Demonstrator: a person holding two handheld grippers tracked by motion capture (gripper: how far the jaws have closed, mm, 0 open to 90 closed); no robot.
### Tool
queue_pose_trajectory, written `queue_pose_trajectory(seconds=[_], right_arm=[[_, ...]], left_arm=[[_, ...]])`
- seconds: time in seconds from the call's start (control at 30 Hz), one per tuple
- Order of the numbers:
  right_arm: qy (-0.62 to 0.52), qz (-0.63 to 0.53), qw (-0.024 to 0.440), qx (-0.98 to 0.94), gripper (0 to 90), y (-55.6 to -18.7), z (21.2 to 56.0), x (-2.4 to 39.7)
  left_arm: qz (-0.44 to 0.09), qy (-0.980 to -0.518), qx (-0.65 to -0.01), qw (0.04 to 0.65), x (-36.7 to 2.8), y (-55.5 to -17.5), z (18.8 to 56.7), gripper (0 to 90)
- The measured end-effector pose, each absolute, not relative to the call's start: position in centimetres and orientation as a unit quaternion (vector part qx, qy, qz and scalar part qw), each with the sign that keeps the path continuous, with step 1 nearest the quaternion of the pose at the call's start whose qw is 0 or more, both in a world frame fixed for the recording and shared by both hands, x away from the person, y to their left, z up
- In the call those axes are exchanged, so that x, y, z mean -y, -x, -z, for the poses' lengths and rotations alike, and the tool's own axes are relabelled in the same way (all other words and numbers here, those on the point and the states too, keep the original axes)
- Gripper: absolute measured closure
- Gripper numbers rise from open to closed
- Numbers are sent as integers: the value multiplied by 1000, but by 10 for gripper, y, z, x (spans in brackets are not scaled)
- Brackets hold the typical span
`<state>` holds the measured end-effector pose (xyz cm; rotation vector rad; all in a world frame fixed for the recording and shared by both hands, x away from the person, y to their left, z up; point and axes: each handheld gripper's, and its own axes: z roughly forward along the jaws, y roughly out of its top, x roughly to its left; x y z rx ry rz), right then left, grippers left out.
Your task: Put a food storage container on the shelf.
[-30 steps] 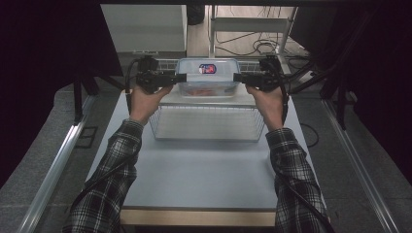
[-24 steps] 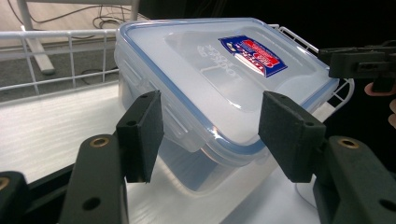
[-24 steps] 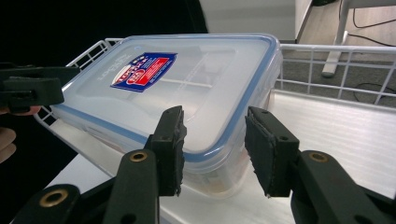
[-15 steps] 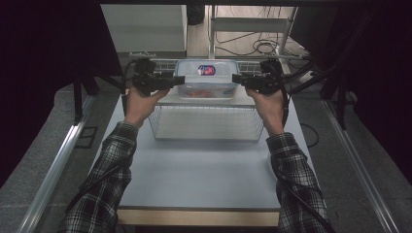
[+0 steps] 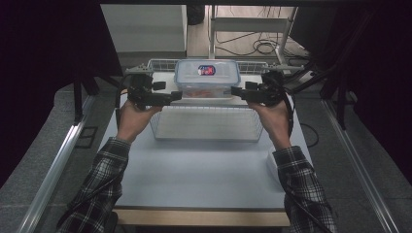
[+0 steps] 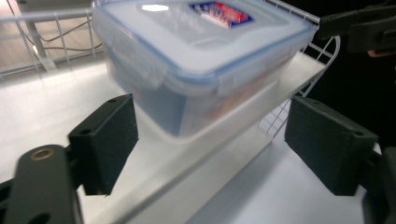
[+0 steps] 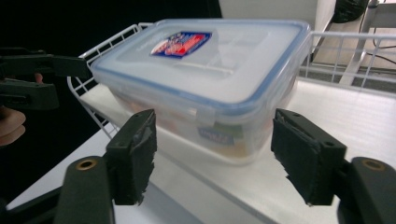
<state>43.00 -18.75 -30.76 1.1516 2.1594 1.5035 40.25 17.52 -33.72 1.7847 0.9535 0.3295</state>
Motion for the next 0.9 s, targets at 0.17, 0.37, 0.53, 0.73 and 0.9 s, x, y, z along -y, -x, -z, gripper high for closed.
queue_pose_trajectory(seconds=[0.17, 0.37, 0.53, 0.73, 0.9], right_arm=[[-389, -514, 137, -752, 234, -422, 318, 190], [-379, -513, 140, -758, 178, -411, 329, 193], [-370, -509, 143, -764, 136, -401, 338, 193], [-355, -505, 145, -773, 89, -385, 347, 193], [-347, -508, 147, -775, 61, -372, 354, 194]], left_arm=[[-123, -749, -396, 516, -176, -393, 350, 104], [-131, -756, -391, 508, -176, -378, 362, 60], [-143, -763, -382, 501, -175, -366, 371, 36], [-156, -771, -381, 486, -173, -350, 383, 22], [-157, -774, -376, 484, -172, -336, 393, 29]])
